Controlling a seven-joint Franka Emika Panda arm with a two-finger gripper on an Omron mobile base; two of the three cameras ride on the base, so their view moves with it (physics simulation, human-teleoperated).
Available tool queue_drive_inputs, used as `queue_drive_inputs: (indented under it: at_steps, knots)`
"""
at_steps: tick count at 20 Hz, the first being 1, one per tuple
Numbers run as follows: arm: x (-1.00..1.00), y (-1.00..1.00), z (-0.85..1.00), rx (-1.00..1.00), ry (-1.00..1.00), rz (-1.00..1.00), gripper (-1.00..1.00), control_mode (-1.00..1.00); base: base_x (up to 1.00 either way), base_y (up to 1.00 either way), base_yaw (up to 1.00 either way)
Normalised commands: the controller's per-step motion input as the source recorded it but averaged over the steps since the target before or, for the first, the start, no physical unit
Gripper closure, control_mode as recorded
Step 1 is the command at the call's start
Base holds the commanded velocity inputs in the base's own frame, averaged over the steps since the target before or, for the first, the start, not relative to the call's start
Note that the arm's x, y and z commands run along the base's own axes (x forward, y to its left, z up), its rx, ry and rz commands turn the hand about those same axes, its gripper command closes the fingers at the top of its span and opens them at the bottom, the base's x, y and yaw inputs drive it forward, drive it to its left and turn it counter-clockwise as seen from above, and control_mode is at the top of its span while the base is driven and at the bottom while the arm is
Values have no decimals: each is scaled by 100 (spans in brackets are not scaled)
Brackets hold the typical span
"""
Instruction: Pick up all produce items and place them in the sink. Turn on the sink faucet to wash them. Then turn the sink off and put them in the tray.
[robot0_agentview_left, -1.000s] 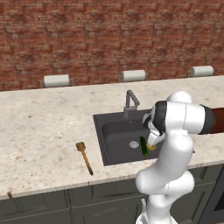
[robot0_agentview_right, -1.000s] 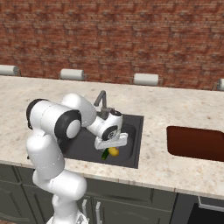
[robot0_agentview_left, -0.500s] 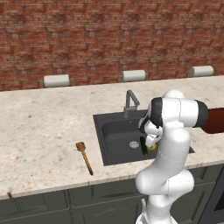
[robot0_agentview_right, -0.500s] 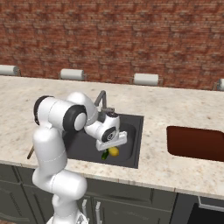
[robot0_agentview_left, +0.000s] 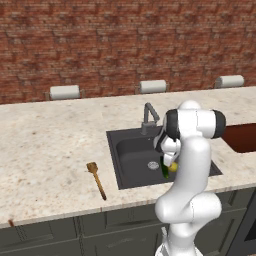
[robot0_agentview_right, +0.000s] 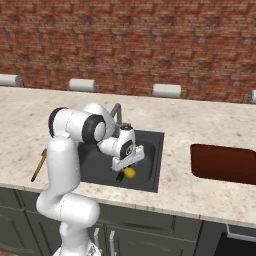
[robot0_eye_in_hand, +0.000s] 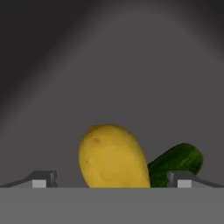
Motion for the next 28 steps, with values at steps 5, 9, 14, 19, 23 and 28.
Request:
queue_drive_inputs:
  at_steps: [5,9,14,19,23,28]
  knots:
    - [1,-7,-27,-2,2,5,-100,-100,0,0,0]
    - [-21,-8,-33,0,0,0,-100,-100,0,0,0]
    - [1,-1,-32,0,0,0,-100,-100,0,0,0]
    - [1,0,-14,0,0,0,100,-100,0,0,0]
    - [-8,-11,6,0,0,0,100,-100,0,0,0]
    - [-31,-7,76,0,-5,0,100,-100,0,0,0]
